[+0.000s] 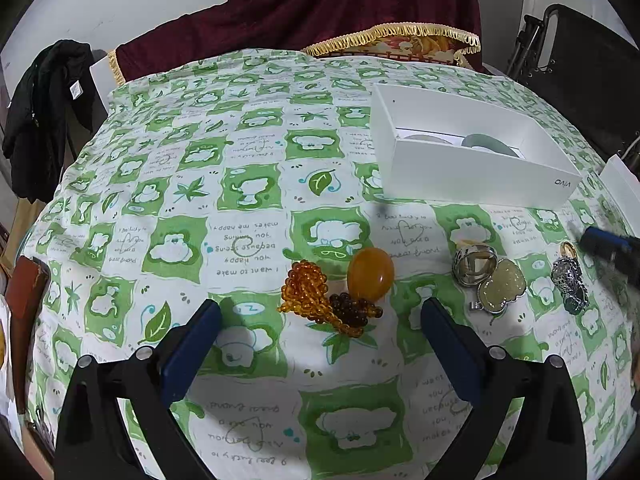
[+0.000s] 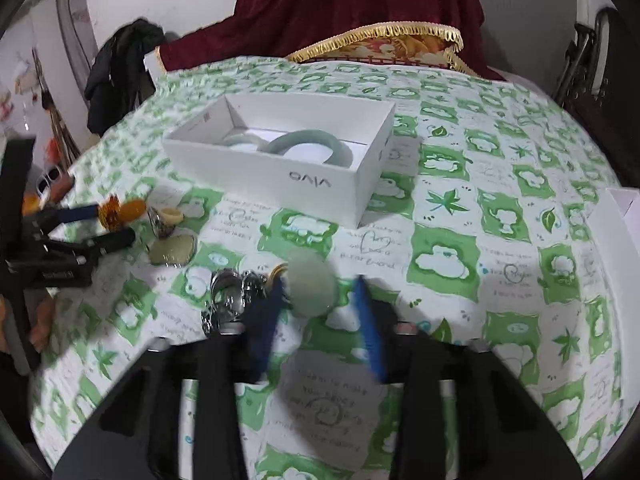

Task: Organize jewelry
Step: 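Move the left tool back to the amber beads and pendant, then close the left tool on the amber bead strand with pendant, then carry the amber beads into the white box and open the left tool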

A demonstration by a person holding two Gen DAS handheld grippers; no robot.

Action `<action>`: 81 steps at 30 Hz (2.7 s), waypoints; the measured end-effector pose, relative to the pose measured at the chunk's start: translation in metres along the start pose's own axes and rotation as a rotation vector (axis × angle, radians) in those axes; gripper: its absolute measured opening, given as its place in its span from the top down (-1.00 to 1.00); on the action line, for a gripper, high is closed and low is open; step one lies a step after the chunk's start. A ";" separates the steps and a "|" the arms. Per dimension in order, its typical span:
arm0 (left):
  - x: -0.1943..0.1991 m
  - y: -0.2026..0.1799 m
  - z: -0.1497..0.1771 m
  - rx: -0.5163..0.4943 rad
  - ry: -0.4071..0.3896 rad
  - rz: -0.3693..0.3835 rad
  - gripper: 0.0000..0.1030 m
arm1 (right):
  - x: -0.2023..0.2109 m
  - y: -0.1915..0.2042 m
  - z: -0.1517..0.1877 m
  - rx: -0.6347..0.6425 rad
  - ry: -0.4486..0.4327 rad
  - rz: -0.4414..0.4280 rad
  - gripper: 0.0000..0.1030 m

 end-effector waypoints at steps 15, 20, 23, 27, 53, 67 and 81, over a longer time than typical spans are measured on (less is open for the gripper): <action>0.000 0.000 0.000 0.000 0.000 0.000 -0.93 | 0.006 -0.077 -0.008 -0.374 -0.006 -0.065 0.44; 0.000 0.000 0.000 -0.001 0.000 0.000 -0.93 | 0.006 -0.072 -0.009 -0.311 -0.022 0.009 0.23; 0.001 -0.001 0.000 -0.012 0.000 0.012 -0.93 | 0.002 -0.059 -0.006 -0.197 -0.023 0.092 0.13; 0.002 -0.011 -0.001 -0.050 -0.012 0.042 -0.69 | -0.007 -0.040 -0.001 -0.069 0.006 0.145 0.52; 0.038 -0.030 -0.027 -0.038 -0.168 0.155 0.26 | 0.007 -0.038 -0.007 -0.097 -0.050 0.098 0.52; 0.042 -0.067 -0.100 -0.088 -0.207 0.187 0.26 | 0.050 -0.012 -0.068 -0.140 -0.211 -0.091 0.52; -0.031 -0.079 -0.111 -0.080 -0.072 0.180 0.04 | -0.037 0.025 -0.101 -0.076 0.018 -0.084 0.52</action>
Point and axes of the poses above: each gripper's, at about its wrist camera, not at the fingertips, and x roughly against the way its jaws point, y to its left, z to its underside, the point moved 10 cm from there along -x, roughly the way its jaws point, and after that the axes turned 10 degrees about z, right-handed, at the moved point
